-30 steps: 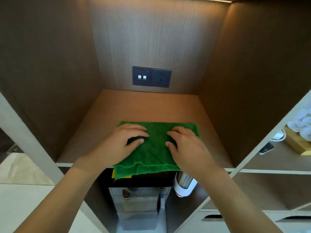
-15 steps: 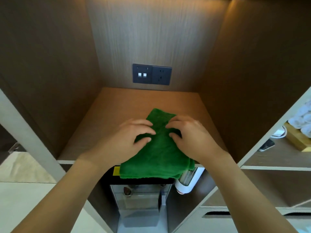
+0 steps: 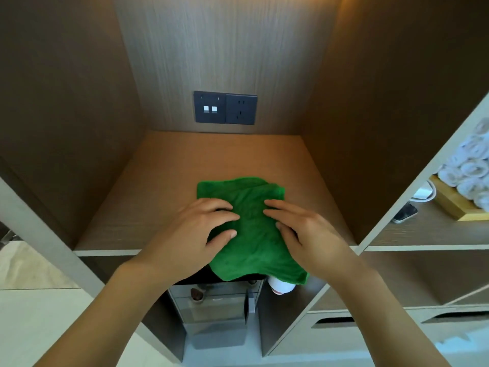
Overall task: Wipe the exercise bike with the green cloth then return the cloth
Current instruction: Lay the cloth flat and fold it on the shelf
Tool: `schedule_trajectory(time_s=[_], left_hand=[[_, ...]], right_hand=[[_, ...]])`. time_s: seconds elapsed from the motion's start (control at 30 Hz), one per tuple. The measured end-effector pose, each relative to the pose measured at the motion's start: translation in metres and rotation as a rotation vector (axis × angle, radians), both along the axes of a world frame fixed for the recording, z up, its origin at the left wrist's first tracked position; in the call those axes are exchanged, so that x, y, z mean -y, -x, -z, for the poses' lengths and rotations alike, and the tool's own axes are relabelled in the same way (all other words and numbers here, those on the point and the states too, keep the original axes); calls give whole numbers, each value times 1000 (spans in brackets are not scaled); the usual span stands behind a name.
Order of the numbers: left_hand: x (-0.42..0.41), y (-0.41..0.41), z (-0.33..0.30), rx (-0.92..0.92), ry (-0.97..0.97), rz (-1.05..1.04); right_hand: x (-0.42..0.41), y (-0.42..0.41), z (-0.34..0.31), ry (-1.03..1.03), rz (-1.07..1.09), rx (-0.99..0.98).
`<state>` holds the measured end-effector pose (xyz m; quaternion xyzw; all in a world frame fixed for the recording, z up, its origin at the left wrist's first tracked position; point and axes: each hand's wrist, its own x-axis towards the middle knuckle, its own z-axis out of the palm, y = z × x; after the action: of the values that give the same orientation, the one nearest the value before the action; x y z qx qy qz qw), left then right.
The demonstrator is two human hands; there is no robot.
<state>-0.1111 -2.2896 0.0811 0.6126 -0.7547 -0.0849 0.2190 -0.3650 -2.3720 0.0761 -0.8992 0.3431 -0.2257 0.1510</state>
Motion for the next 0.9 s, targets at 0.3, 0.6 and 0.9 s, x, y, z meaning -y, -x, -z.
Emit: schedule_trajectory(time_s=[0.3,0.6,0.9], left_hand=[[-32,5,17,-185,-27,-60],[-1,9,7,-241,43,-112],[-21,-11,11,-227,-28,-26]], right_hand=[[-36,1,18,172,-56,2],[31,-35,-31,-25,100,-24],[13,-43,-22,6,136,-281]])
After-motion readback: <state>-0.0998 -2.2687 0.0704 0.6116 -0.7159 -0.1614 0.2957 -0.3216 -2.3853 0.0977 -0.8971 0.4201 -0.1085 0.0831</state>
